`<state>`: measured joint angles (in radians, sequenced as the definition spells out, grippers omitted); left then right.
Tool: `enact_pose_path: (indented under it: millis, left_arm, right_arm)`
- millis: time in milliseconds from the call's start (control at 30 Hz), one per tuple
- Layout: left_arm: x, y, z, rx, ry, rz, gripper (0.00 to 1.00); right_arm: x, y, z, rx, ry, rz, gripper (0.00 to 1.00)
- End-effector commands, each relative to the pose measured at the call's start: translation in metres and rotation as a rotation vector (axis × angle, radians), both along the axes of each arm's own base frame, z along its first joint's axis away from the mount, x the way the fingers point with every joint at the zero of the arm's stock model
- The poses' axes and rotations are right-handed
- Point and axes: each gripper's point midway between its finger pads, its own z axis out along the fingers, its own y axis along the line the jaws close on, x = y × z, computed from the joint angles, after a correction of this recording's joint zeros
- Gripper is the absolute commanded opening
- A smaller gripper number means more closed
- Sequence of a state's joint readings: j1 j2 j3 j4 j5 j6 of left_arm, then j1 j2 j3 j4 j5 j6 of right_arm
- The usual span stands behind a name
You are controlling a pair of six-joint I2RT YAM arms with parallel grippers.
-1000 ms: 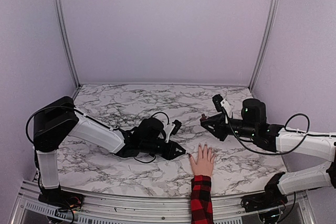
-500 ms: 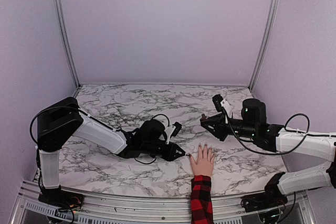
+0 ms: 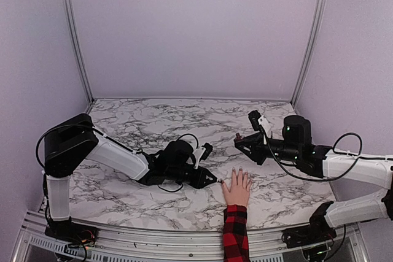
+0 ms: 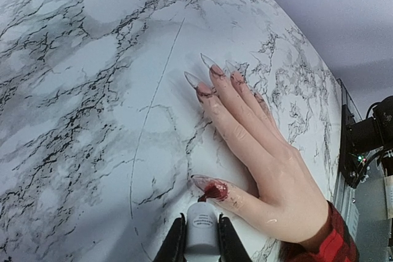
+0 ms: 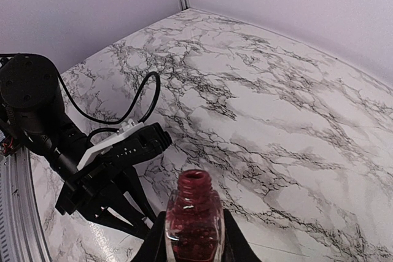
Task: Paint the nails
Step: Paint the nail with the hand.
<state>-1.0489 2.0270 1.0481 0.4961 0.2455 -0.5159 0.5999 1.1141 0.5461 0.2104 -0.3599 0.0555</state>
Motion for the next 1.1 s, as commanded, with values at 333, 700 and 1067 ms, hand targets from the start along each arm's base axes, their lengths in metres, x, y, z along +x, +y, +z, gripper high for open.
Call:
enact_pose_path:
  millis: [333,700,1067]
  left_arm:
    - [0.0026,-0.0063,-0.0003,-0.004,0.000,-0.008,0.00]
    - [0.0035,-0.0057,-0.0026,0.005,0.001,-0.003,0.00]
    - [0.0116,-0.0033,0.0030,-0.001,-0.007,0.025,0.00]
  right_arm:
    - [0.0048,0.0004,0.0135,0.025,-0.047,-0.005,0.00]
    - [0.0047,0.0003,0.0131,0.024,-0.045,-0.006,0.00]
    - [0.0047,0.0000,0.0131,0.025,-0.045,-0.007,0.00]
